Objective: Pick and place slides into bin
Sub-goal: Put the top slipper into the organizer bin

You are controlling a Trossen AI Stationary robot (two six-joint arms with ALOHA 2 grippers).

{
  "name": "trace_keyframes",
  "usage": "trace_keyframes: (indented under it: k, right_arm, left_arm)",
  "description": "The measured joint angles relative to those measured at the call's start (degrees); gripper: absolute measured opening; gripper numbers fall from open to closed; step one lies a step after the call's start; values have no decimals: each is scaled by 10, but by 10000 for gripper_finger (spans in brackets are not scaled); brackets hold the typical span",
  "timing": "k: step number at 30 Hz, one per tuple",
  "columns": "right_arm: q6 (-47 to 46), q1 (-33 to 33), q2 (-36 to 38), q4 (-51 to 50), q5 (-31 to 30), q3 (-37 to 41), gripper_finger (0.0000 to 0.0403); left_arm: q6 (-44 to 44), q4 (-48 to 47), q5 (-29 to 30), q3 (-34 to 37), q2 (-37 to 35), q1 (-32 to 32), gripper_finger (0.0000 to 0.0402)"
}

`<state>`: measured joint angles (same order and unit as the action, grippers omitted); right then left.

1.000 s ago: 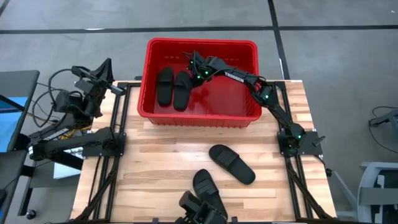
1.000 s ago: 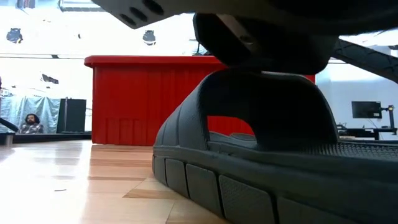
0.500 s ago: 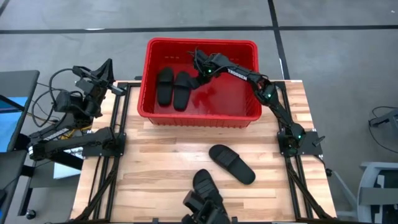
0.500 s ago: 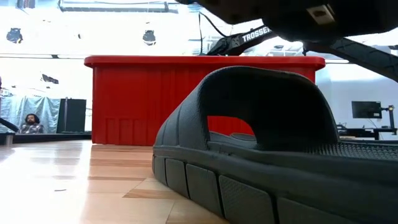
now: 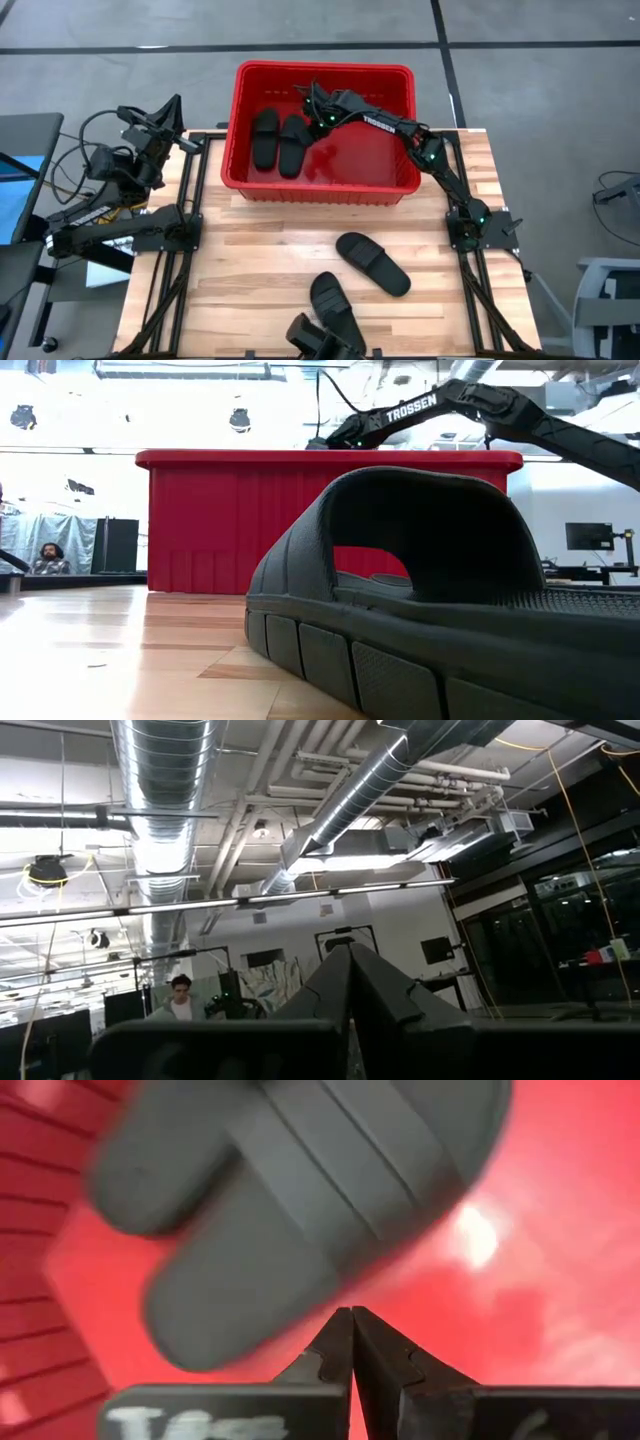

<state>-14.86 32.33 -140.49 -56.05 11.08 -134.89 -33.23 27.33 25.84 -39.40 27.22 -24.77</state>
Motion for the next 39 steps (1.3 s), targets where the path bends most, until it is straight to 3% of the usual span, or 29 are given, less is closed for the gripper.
trace_keyframes:
  k: [15,22,29,34,39]
  right_arm:
    - [148,-9,207,159,7,-1,0]
    - [225,-11,315,159,9,-1,0]
    - [244,4,406,121,9,-1,0]
    - [244,23,472,96,8,38,0]
    - [244,35,561,100,-5,138,0]
  left_arm:
    - [0,0,-1,0,0,0,0]
    - [0,-1,0,0,0,0,0]
    - [0,-16,0,0,0,0,0]
    - [0,-16,0,0,0,0,0]
    - [0,-16,0,0,0,0,0]
